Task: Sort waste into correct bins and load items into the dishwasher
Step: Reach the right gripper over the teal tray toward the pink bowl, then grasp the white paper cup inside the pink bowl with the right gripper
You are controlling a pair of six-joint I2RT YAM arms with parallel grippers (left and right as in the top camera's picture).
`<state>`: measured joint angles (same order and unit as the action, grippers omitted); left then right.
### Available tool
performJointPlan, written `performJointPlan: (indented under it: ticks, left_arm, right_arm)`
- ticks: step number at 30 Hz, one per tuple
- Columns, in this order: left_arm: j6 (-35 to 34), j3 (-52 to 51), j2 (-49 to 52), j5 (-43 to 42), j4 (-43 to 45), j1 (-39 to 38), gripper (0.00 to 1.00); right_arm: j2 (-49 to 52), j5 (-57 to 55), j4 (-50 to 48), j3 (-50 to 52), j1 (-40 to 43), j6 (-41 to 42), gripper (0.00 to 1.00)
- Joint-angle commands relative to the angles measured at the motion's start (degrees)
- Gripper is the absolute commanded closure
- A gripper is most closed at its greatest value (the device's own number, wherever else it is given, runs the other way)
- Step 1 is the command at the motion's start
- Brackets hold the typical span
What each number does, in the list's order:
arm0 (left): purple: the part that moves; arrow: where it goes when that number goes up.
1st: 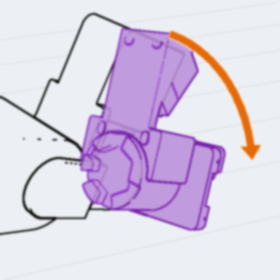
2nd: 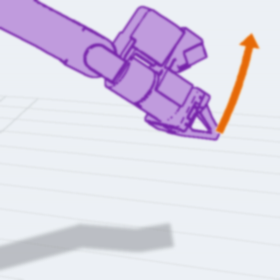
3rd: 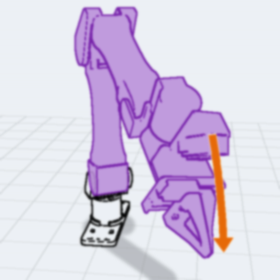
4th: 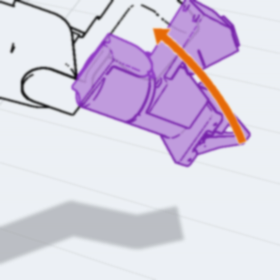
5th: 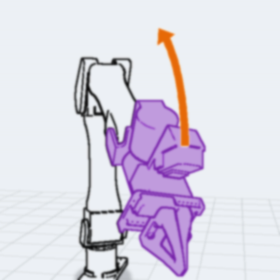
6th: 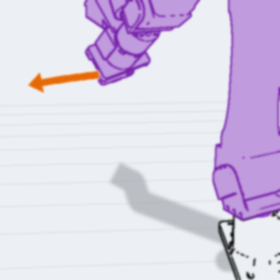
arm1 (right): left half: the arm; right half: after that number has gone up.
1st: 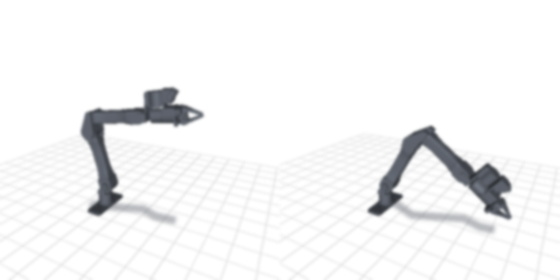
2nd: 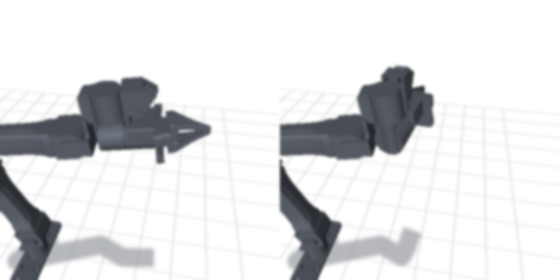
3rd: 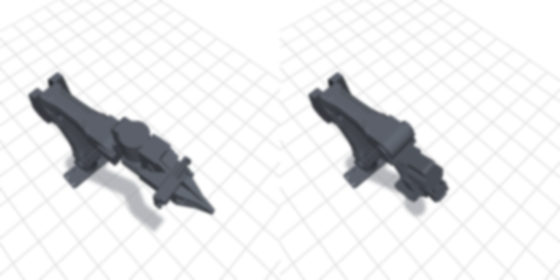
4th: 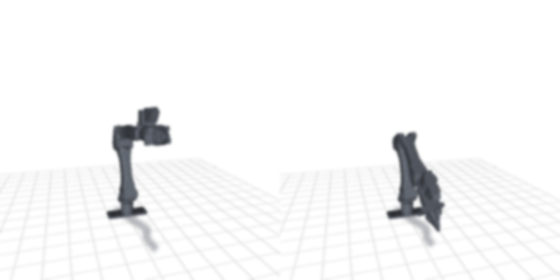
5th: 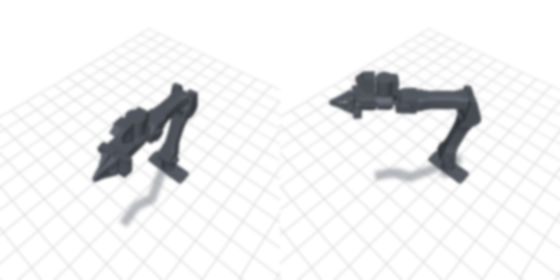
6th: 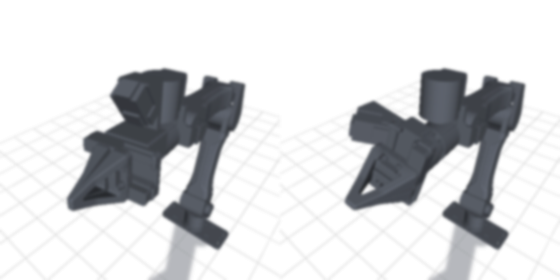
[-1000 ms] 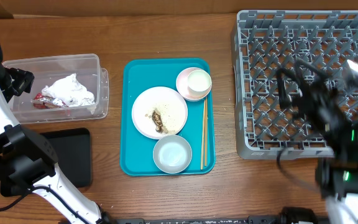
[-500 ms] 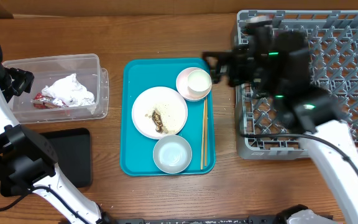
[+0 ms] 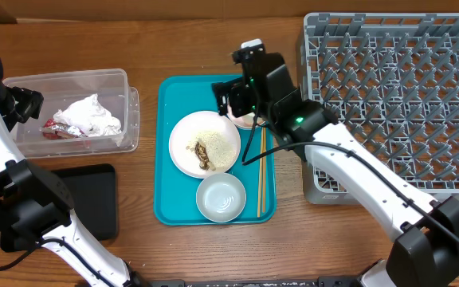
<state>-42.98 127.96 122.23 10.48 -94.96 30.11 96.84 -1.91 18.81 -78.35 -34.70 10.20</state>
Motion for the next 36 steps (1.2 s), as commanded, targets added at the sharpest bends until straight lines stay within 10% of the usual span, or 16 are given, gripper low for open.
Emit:
performJointPlan:
  ticks: [1,17,36]
  left_arm:
    - [-0.8,0.1,-2.3,0.0,-0.1,-0.1,0.0]
    - [-0.8,0.1,-2.3,0.0,-0.1,-0.1,0.0]
    - [-0.8,0.1,-2.3,0.0,-0.1,-0.1,0.0]
  right_arm:
    - [1.1,6.4,-0.3,-1.2,-1.4,-0.6,0.0]
    - [1.3,12.2,-3.6,-1.1,-1.7,-0.4,0.0]
    - [7.0,-16.7,-1.1,-1.6,-3.9,-1.0,0.05]
